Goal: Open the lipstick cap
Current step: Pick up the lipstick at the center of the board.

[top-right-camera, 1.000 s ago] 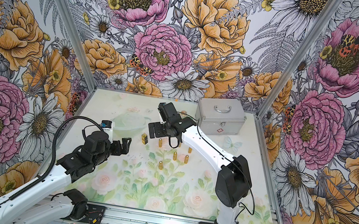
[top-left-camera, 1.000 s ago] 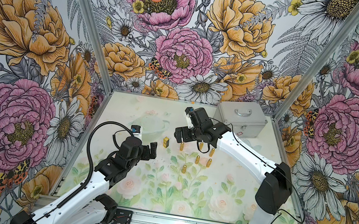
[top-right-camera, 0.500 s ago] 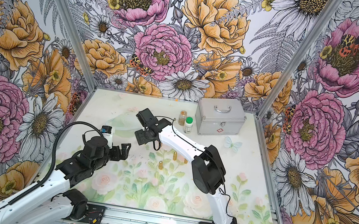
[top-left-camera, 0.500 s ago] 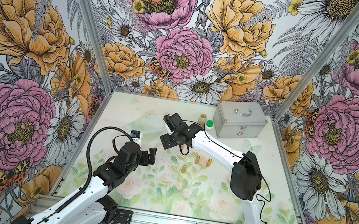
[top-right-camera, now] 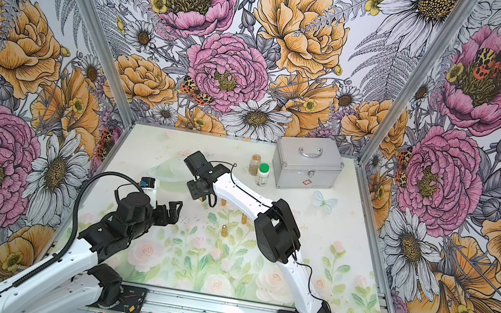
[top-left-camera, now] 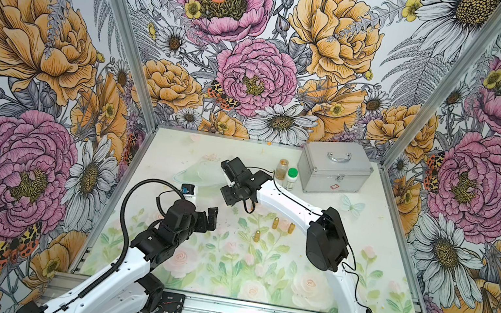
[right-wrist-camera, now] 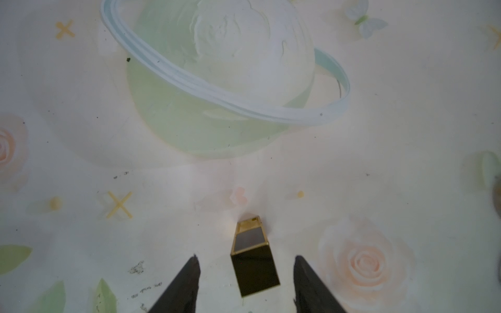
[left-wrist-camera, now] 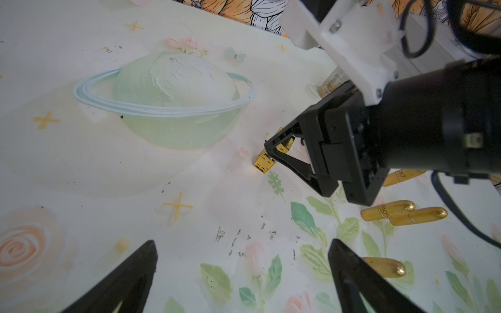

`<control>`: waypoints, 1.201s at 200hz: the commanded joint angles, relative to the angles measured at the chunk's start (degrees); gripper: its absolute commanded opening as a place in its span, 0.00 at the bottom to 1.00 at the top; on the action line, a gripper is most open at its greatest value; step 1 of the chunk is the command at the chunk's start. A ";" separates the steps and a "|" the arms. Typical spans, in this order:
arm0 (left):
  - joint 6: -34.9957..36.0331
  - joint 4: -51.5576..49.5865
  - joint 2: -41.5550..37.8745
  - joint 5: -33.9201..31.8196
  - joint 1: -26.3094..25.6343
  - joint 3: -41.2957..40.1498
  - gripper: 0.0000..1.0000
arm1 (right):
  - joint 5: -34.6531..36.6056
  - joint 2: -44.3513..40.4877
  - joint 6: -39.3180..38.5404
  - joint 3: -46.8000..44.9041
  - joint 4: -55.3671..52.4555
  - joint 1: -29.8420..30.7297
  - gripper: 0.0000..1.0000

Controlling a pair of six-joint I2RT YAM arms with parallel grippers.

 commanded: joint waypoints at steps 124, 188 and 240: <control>-2.18 2.17 -1.11 -2.16 0.01 -0.25 0.99 | 2.34 3.79 -2.08 3.18 -0.80 -0.63 0.42; -2.36 2.34 -1.08 -2.13 0.11 -0.34 0.99 | 2.99 4.45 -2.38 3.49 -0.89 -0.69 0.39; -2.37 2.60 -1.01 -1.94 0.11 -0.24 0.99 | 2.93 3.33 -2.42 3.53 -0.89 -0.70 0.39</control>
